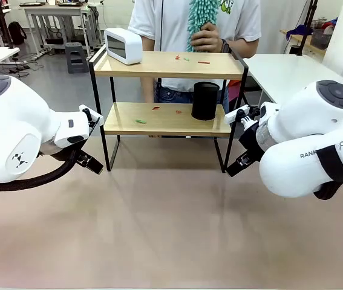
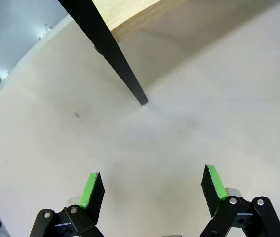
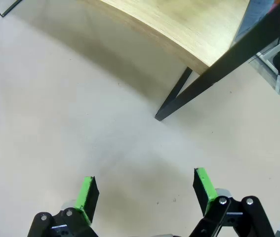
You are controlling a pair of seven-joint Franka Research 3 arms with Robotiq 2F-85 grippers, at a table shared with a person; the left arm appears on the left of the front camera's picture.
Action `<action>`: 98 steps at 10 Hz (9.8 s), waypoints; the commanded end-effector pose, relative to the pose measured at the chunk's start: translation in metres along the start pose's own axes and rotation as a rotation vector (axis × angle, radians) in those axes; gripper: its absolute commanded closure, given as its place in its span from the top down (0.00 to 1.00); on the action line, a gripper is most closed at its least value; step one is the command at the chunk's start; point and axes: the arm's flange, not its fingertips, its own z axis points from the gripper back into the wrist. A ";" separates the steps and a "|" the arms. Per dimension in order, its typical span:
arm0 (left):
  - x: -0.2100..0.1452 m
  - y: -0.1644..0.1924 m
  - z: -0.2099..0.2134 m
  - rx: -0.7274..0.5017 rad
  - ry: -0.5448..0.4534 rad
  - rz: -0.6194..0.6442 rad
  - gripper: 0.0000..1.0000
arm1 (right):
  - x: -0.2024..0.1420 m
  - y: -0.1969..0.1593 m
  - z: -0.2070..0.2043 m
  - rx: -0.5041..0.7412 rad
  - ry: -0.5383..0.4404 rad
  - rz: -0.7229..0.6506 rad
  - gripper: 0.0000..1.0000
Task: Clean the shelf.
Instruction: Pick up the Duster from the human, then clean the specific tier of the Shelf with the Duster once objects are removed.
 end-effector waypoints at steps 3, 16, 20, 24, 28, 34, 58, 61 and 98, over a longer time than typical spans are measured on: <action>0.000 0.000 0.000 0.000 0.000 0.000 1.00 | 0.000 0.000 0.000 0.000 0.000 0.000 1.00; -0.205 0.221 0.240 -0.686 -0.604 0.698 1.00 | -0.299 -0.212 0.248 0.780 -0.393 -1.038 1.00; -0.205 0.221 0.240 -0.686 -0.604 0.698 1.00 | -0.299 -0.212 0.248 0.780 -0.393 -1.038 1.00; -0.205 0.221 0.240 -0.686 -0.604 0.698 1.00 | -0.299 -0.212 0.248 0.780 -0.393 -1.038 1.00; -0.205 0.221 0.240 -0.686 -0.604 0.698 1.00 | -0.265 -0.226 0.252 0.899 -0.325 -1.089 1.00; -0.205 0.221 0.240 -0.686 -0.604 0.698 1.00 | -0.046 -0.276 0.172 1.008 -0.148 -1.367 1.00; -0.205 0.221 0.240 -0.686 -0.604 0.698 1.00 | 0.004 -0.279 0.118 1.053 -0.054 -1.191 0.00; -0.205 0.221 0.240 -0.686 -0.604 0.698 1.00 | -0.109 -0.251 0.255 0.819 -0.147 -0.880 0.00; -0.205 0.221 0.240 -0.686 -0.604 0.698 1.00 | 0.001 -0.063 0.367 0.303 -0.089 -0.491 0.12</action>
